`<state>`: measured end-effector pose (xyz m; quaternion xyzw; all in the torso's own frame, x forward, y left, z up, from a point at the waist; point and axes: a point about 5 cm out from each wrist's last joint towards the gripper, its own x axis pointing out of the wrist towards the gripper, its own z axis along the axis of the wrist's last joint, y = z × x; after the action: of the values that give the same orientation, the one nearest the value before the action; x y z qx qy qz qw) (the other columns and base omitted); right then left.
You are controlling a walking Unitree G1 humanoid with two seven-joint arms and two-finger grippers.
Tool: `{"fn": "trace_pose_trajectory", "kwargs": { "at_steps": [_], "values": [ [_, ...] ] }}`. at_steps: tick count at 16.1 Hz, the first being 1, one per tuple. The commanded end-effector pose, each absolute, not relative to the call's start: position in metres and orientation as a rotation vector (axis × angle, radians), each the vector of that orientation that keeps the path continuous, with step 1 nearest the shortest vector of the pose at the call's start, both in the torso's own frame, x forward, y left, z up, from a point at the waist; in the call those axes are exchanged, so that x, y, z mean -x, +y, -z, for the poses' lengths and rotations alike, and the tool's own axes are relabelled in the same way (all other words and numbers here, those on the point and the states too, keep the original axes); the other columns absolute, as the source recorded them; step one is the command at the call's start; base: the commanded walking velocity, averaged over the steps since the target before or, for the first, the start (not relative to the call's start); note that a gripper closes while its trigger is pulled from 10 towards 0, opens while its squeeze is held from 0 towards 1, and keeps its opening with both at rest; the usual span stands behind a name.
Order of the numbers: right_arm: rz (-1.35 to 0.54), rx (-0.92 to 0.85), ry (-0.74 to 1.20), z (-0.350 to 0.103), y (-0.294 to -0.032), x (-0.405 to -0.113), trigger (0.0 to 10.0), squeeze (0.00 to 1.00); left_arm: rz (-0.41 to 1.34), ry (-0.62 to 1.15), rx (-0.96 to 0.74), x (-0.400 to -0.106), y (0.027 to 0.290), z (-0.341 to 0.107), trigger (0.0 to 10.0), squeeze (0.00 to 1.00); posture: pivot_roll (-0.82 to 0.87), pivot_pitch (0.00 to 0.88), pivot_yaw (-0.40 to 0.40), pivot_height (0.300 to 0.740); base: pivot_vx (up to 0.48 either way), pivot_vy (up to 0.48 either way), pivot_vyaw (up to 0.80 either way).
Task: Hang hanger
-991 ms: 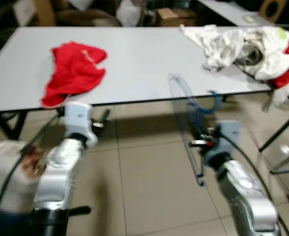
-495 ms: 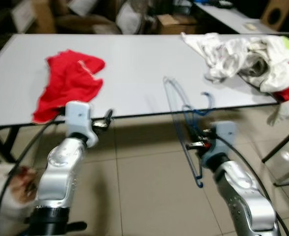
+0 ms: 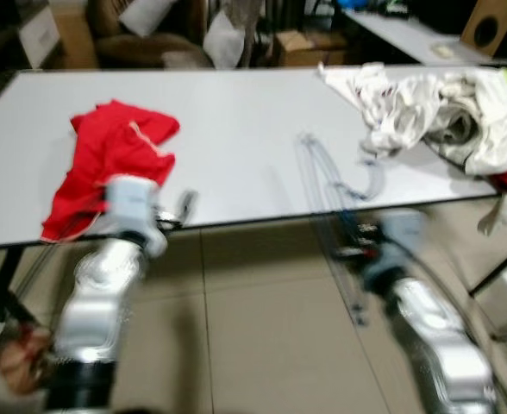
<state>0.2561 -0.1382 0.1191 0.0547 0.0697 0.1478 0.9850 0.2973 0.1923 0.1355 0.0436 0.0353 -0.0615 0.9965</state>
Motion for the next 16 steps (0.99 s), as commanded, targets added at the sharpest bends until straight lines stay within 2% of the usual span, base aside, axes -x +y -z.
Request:
{"fn": "trace_pose_trajectory", "kwargs": {
  "at_steps": [1, 9, 10, 16],
  "values": [
    [-0.258, -0.093, 0.118, -0.124, -0.150, -0.258, 10.0, 0.00, 0.169, 0.051, -0.085, -0.301, 0.179, -0.141, 10.0, 0.91, -0.12, 0.000, -0.005, 0.740, 0.330, 0.000, 0.00],
    [-0.261, -0.065, 0.114, -0.126, -0.161, -0.260, 10.0, 0.00, 0.159, 0.051, -0.088, -0.303, 0.179, -0.141, 10.0, 0.91, -0.13, 0.000, -0.010, 0.740, 0.329, 0.000, 0.00],
    [-0.261, -0.062, 0.118, -0.125, -0.162, -0.260, 10.0, 0.00, 0.154, 0.055, -0.094, -0.302, 0.182, -0.139, 10.0, 0.91, -0.13, 0.000, -0.030, 0.740, 0.326, 0.000, 0.00],
    [-0.296, -0.065, 0.115, -0.126, -0.155, -0.264, 10.0, 0.00, 0.118, 0.050, -0.117, -0.305, 0.193, -0.141, 10.0, 0.90, -0.12, 0.000, -0.036, 0.740, 0.329, 0.000, 0.00]
  ]
}}
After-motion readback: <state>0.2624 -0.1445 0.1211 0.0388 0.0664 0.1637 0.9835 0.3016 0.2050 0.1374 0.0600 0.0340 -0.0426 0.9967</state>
